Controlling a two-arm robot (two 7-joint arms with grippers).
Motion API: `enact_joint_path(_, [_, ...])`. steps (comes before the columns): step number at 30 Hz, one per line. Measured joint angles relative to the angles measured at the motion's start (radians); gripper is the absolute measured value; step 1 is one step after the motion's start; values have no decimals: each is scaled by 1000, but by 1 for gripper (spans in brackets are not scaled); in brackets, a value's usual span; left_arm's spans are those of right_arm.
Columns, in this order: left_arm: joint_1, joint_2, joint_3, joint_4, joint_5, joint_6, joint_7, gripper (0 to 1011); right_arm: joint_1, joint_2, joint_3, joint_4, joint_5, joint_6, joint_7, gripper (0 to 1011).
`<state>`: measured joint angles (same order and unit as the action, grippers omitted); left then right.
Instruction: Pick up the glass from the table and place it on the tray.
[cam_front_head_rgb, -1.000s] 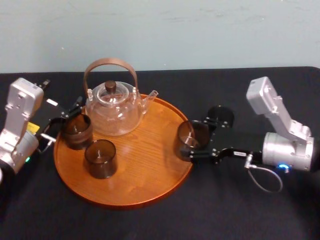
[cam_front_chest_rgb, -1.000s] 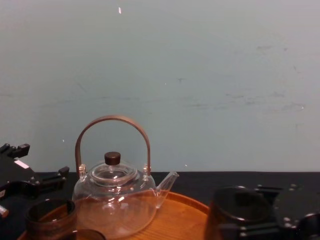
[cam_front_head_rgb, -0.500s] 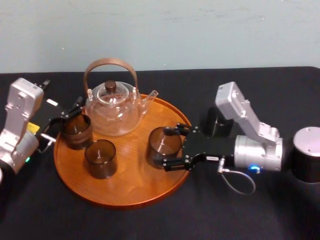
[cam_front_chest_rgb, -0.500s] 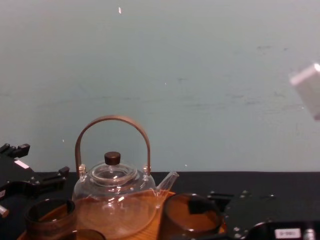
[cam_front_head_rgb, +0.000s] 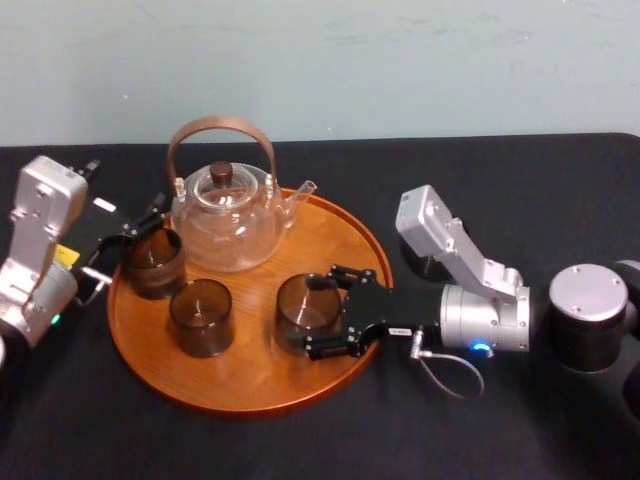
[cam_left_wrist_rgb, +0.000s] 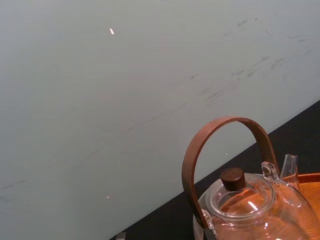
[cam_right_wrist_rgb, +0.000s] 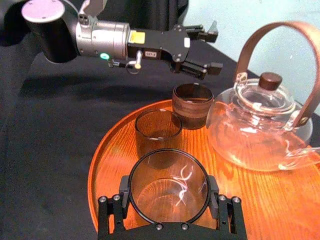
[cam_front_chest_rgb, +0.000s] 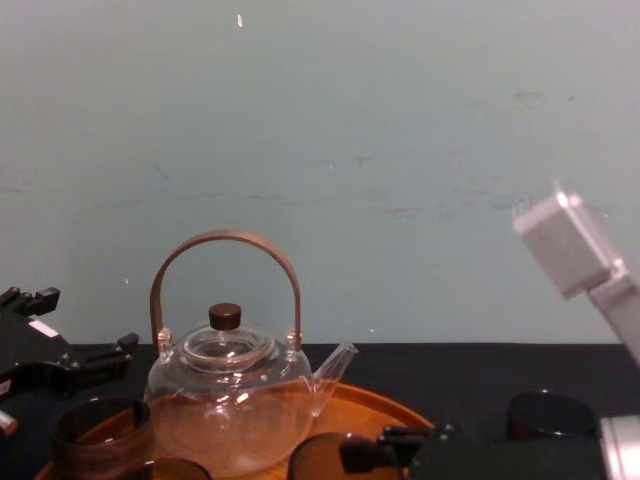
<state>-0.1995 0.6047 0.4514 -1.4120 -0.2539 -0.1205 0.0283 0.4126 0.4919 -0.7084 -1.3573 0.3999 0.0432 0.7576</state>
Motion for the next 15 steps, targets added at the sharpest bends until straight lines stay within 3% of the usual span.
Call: enact_joint_path(15, [0,0,0,0,0,0,0,1001,10,-38,-21,76,-33,-25,1,904])
